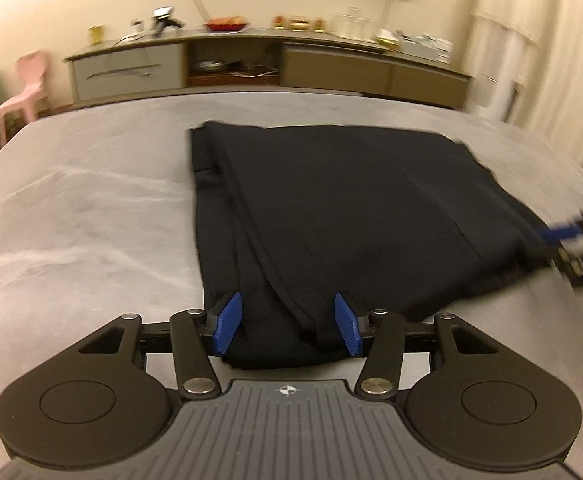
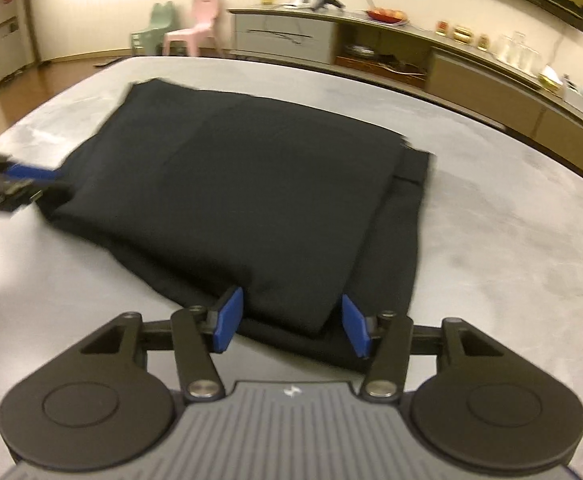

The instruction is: Fold clothes

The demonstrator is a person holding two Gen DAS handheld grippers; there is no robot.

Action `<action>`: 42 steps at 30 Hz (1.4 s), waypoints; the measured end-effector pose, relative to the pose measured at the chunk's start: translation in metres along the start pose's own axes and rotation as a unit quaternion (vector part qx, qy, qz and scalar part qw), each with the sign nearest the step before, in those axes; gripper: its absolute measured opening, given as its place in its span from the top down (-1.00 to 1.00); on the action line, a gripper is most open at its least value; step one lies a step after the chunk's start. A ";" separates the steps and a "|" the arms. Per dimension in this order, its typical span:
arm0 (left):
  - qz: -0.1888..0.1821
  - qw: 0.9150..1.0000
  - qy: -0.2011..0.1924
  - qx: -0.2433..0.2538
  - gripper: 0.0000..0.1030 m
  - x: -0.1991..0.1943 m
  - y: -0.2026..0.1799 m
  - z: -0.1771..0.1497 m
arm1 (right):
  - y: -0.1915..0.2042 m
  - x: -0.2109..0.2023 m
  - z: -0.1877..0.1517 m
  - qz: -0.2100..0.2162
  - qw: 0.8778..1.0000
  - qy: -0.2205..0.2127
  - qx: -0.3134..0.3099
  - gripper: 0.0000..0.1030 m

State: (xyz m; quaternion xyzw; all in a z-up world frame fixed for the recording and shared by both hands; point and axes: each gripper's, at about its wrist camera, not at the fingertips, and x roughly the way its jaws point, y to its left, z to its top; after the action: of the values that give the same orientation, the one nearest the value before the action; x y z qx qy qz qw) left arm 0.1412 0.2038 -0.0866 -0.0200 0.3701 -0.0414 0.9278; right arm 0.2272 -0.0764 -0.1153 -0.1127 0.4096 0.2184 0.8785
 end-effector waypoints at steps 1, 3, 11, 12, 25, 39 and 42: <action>0.001 1.000 0.000 0.002 -0.09 0.000 -0.001 0.000 | -0.007 0.003 0.001 -0.006 1.000 0.002 0.007 -0.02; 0.003 1.000 -0.001 0.006 -0.14 0.001 -0.003 0.000 | -0.018 0.003 0.001 -0.026 1.000 0.008 0.014 0.09; 0.015 0.999 -0.009 -0.041 -0.05 -0.016 0.014 0.012 | -0.044 -0.026 -0.001 -0.054 0.995 -0.009 0.081 0.41; 0.008 0.999 -0.013 -0.043 -0.05 -0.020 0.013 0.013 | -0.040 -0.033 0.001 -0.043 0.995 -0.028 0.089 0.41; 0.011 1.000 -0.006 -0.011 -0.10 0.018 0.006 0.011 | -0.005 0.029 0.009 -0.020 0.995 -0.038 0.095 0.37; 0.101 0.994 -0.017 -0.048 -0.12 0.006 0.035 0.015 | -0.033 0.000 -0.019 -0.099 0.985 -0.026 0.142 0.14; 0.142 0.987 -0.056 -0.050 -0.29 -0.020 0.041 0.019 | -0.063 -0.028 -0.039 -0.160 0.969 -0.013 0.186 0.15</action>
State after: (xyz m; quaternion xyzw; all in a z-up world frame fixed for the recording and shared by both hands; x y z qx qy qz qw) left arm 0.1424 0.2465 -0.0621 -0.0158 0.3183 0.1105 0.9414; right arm 0.2155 -0.1550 -0.1172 -0.0084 0.4078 -0.0037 0.9130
